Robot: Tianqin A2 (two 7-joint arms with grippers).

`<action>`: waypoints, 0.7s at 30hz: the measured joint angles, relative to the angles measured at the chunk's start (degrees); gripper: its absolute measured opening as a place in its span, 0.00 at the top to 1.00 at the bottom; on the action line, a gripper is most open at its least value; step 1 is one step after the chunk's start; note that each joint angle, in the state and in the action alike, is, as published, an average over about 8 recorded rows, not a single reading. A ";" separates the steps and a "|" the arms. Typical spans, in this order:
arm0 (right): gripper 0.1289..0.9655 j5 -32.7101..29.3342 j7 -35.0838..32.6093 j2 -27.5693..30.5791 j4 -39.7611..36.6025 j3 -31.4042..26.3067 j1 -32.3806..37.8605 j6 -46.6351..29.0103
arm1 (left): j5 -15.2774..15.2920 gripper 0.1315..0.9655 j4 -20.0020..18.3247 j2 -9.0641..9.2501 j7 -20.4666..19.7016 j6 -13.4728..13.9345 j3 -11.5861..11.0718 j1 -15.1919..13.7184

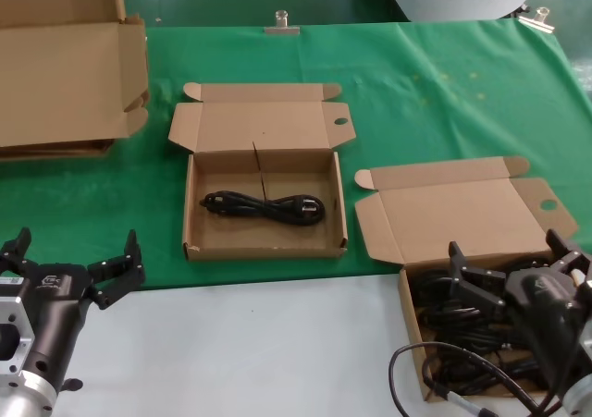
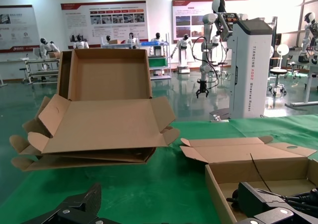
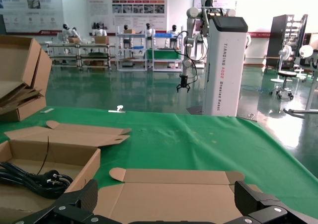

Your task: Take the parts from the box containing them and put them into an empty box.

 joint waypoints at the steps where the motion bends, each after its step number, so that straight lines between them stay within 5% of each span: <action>1: 0.00 0.00 0.00 0.00 0.00 0.00 0.00 0.00 | 0.00 0.00 0.00 0.00 0.00 0.00 0.00 0.00; 21: 0.00 0.00 0.00 0.00 0.00 0.00 0.00 0.00 | 0.00 0.00 0.00 0.00 0.00 0.00 0.00 0.00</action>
